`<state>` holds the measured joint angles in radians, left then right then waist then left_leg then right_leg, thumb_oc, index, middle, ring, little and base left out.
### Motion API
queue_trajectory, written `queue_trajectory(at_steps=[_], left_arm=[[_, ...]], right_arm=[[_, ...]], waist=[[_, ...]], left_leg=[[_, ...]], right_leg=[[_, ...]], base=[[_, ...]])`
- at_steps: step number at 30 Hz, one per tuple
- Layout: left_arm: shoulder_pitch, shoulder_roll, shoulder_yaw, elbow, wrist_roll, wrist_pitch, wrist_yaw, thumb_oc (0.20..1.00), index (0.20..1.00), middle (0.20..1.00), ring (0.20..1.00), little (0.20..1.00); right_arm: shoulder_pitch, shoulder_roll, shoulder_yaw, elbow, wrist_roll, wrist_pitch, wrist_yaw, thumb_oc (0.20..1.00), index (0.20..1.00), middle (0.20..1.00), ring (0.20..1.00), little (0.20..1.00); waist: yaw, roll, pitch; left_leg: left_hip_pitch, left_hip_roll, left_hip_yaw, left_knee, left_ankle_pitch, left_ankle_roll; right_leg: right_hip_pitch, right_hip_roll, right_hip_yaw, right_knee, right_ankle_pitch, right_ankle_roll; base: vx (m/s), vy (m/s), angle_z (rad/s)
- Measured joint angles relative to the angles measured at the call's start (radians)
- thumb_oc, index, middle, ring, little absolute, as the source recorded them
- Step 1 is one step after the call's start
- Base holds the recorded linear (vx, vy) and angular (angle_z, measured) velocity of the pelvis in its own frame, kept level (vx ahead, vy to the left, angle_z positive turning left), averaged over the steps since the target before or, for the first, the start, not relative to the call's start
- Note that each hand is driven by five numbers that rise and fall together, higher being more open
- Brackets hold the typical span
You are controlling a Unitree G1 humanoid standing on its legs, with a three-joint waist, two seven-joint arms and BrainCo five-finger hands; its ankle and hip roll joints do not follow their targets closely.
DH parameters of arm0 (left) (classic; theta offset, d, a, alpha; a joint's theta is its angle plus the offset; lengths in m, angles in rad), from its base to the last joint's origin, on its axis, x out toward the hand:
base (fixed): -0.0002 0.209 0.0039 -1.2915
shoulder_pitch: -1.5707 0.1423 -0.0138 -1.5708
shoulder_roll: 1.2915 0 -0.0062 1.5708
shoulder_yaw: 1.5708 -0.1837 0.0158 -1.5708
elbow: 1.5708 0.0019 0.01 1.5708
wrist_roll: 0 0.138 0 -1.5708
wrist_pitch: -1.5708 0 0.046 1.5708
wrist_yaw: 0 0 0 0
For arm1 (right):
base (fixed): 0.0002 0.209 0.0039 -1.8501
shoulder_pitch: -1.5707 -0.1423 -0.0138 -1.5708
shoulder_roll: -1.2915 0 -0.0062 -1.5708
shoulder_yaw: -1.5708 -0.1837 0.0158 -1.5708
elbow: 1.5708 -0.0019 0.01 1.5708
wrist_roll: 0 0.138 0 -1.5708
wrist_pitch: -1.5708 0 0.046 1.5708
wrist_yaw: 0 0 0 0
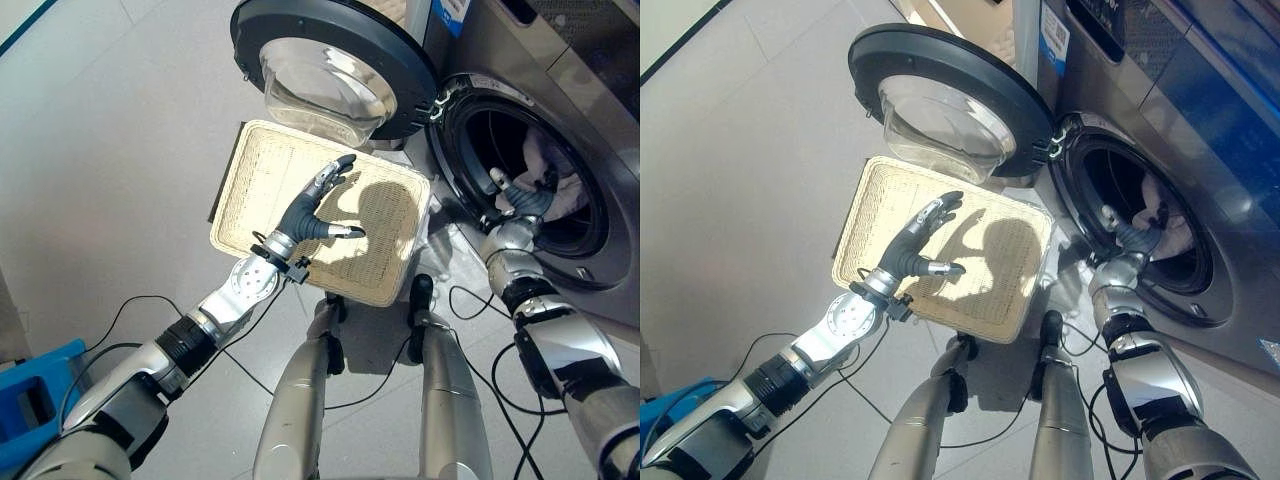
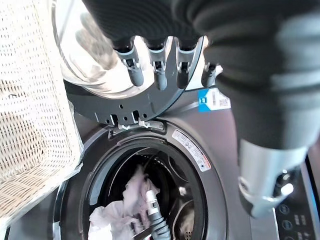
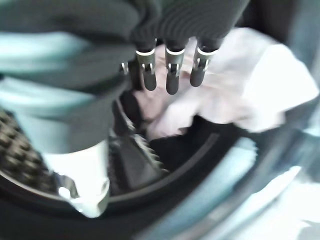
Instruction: Put the clothes into the washing machine.
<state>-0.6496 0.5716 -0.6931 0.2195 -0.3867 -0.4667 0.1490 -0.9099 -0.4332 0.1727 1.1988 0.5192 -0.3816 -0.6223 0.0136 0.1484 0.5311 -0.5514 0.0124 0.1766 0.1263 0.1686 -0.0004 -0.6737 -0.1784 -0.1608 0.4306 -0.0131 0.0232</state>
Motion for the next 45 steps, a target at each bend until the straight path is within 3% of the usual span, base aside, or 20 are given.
queue_trajectory(at_steps=[5, 9, 17, 22, 28, 32, 35, 36, 39, 41, 45], left_arm=[[0.017, -0.048, 0.0, 0.045, 0.0, -0.007, -0.023, 1.0, 1.0, 1.0, 1.0, 1.0], [0.053, -0.061, 0.0, 0.062, 0.001, -0.015, -0.042, 1.0, 1.0, 1.0, 1.0, 1.0], [0.108, -0.117, 0.0, 0.124, 0.004, -0.03, -0.045, 1.0, 1.0, 1.0, 1.0, 1.0], [0.182, -0.142, 0.008, 0.205, 0.01, -0.036, -0.062, 1.0, 1.0, 1.0, 1.0, 1.0], [0.373, -0.181, 0.048, 0.347, 0.006, -0.027, -0.134, 1.0, 1.0, 1.0, 1.0, 1.0], [0.466, -0.246, 0.132, 0.495, -0.001, -0.022, -0.188, 1.0, 1.0, 1.0, 1.0, 1.0], [0.487, -0.266, 0.139, 0.56, 0.002, -0.015, -0.196, 1.0, 1.0, 1.0, 1.0, 1.0], [0.504, -0.283, 0.138, 0.615, 0.002, 0.005, -0.199, 1.0, 1.0, 1.0, 1.0, 1.0], [0.532, -0.367, 0.228, 0.77, 0.017, 0.021, -0.197, 1.0, 1.0, 1.0, 1.0, 1.0], [0.586, -0.371, 0.221, 0.793, 0.026, 0.044, -0.197, 1.0, 1.0, 1.0, 1.0, 1.0], [0.584, -0.376, 0.212, 0.787, 0.052, 0.044, -0.196, 1.0, 1.0, 1.0, 1.0, 1.0]], right_arm=[[0.029, 0.026, 0.002, 0.024, -0.086, 0.045, -0.036, 1.0, 1.0, 1.0, 1.0, 1.0], [0.083, 0.054, 0.03, 0.022, -0.145, 0.105, -0.125, 1.0, 1.0, 1.0, 1.0, 1.0], [0.196, 0.15, 0.043, 0.016, -0.181, 0.161, -0.276, 1.0, 1.0, 1.0, 1.0, 1.0], [0.303, 0.177, 0.079, -0.022, -0.22, 0.176, -0.275, 1.0, 1.0, 1.0, 1.0, 1.0], [0.537, 0.179, 0.121, -0.056, -0.263, 0.176, -0.147, 1.0, 1.0, 1.0, 1.0, 1.0], [0.659, 0.188, 0.124, -0.064, -0.294, 0.17, -0.095, 1.0, 1.0, 1.0, 1.0, 1.0], [0.688, 0.202, 0.126, -0.065, -0.299, 0.17, -0.078, 1.0, 1.0, 1.0, 1.0, 1.0], [0.712, 0.215, 0.138, -0.064, -0.305, 0.17, -0.065, 1.0, 1.0, 1.0, 1.0, 1.0], [0.772, 0.237, 0.157, -0.068, -0.329, 0.171, -0.027, 1.0, 1.0, 1.0, 1.0, 1.0], [0.807, 0.249, 0.175, -0.082, -0.354, 0.17, 0.004, 1.0, 1.0, 1.0, 1.0, 1.0], [0.807, 0.241, 0.225, -0.122, -0.429, 0.171, 0.047, 1.0, 1.0, 1.0, 1.0, 1.0]], waist=[[-0.001, 0.0, 0.0], [0.0, 0.0, 0.0], [-0.002, 0.0, 0.0], [-0.004, 0.0, -0.007], [-0.003, -0.018, -0.153], [-0.023, -0.065, -0.25], [-0.024, -0.083, -0.279], [-0.028, -0.103, -0.313], [-0.028, -0.118, -0.353], [-0.027, -0.125, -0.417], [-0.027, -0.123, -0.424]], left_leg=[[0.068, 0.001, -0.005, -0.012, -0.004, -0.003], [0.146, 0.005, -0.016, -0.032, -0.009, -0.006], [0.278, 0.01, -0.022, -0.073, -0.016, -0.01], [0.355, 0.021, -0.032, -0.099, -0.025, -0.021], [0.432, 0.037, -0.043, -0.143, -0.042, -0.035], [0.497, 0.046, -0.041, -0.159, -0.064, -0.045], [0.528, 0.048, -0.041, -0.17, -0.07, -0.05], [0.541, 0.054, -0.039, -0.175, -0.074, -0.055], [0.6, 0.068, -0.034, -0.199, -0.082, -0.065], [0.609, 0.075, -0.015, -0.204, -0.093, -0.075], [0.611, 0.08, -0.017, -0.204, -0.091, -0.074]], right_leg=[[0.073, 0.0, -0.007, -0.021, -0.004, 0.005], [0.16, 0.004, -0.021, -0.045, -0.01, 0.007], [0.3, 0.017, -0.033, -0.096, -0.013, 0.013], [0.387, 0.034, -0.039, -0.141, -0.015, 0.014], [0.486, 0.062, -0.048, -0.217, -0.022, 0.015], [0.568, 0.081, -0.054, -0.268, -0.028, 0.015], [0.604, 0.089, -0.054, -0.293, -0.028, 0.013], [0.618, 0.097, -0.053, -0.308, -0.029, 0.013], [0.689, 0.116, -0.052, -0.361, -0.025, 0.013], [0.691, 0.126, -0.037, -0.384, -0.025, 0.008], [0.702, 0.138, -0.038, -0.388, -0.018, -0.002]], base=[[0.0, 0.005, 0.02], [0.02, 0.003, 0.04], [0.03, -0.002, 0.01], [0.11, -0.01, -0.01], [0.16, -0.025, 0.01], [0.15, -0.03, 0.0], [0.1, -0.018, -0.04], [0.17, -0.041, -0.04], [0.14, -0.029, -0.08], [0.08, -0.009, -0.21], [0.04, -0.017, -0.01]])
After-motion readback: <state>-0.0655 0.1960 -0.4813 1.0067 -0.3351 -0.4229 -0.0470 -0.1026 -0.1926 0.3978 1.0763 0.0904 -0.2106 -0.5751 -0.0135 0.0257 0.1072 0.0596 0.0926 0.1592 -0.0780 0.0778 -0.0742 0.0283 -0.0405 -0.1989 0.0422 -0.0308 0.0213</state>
